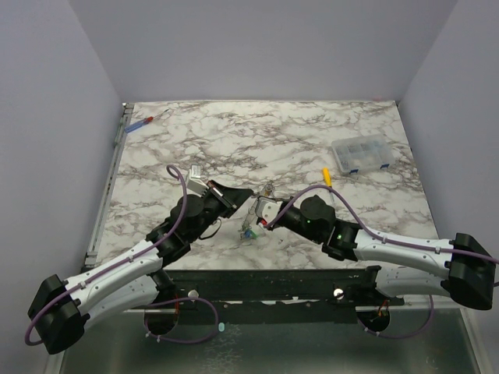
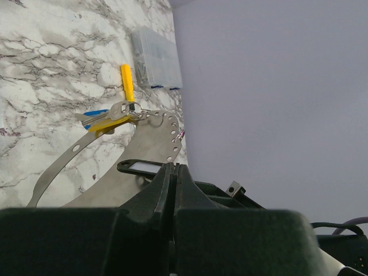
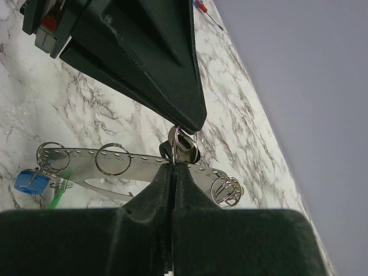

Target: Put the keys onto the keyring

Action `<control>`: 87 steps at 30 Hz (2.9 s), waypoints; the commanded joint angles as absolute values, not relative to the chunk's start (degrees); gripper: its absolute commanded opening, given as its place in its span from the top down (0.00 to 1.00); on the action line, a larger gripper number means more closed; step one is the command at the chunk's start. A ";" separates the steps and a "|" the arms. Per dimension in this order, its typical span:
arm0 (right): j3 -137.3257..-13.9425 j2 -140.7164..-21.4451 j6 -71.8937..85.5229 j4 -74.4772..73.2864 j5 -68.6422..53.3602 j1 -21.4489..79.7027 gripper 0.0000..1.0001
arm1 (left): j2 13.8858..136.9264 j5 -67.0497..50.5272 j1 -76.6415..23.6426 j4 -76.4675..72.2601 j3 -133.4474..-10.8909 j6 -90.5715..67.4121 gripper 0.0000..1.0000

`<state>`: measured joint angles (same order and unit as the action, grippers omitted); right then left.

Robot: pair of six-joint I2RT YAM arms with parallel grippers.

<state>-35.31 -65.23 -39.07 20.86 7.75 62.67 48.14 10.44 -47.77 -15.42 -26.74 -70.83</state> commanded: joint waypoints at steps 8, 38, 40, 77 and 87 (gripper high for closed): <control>-37.54 -64.86 -39.23 22.62 9.04 63.15 0.99 | 48.90 8.61 -48.43 -17.79 -27.26 -69.40 1.00; -38.38 -63.24 -39.17 19.90 9.58 63.12 0.99 | 48.34 9.97 -48.88 -17.71 -25.18 -69.09 1.00; -38.43 -63.12 -39.15 19.71 9.62 63.11 0.99 | 48.30 10.17 -48.91 -17.63 -25.07 -69.14 1.00; -39.22 -62.58 -38.24 16.77 8.91 63.19 0.99 | 47.33 15.40 -49.23 -7.43 -28.93 -61.23 1.00; -37.71 -60.08 -37.95 13.53 8.98 63.20 0.99 | 45.77 19.12 -49.27 -0.11 -31.64 -56.96 1.00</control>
<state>-37.17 -62.96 -38.83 14.39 8.34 62.70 47.42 16.01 -48.88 -3.86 -29.19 -60.16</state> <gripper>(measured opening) 0.014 0.017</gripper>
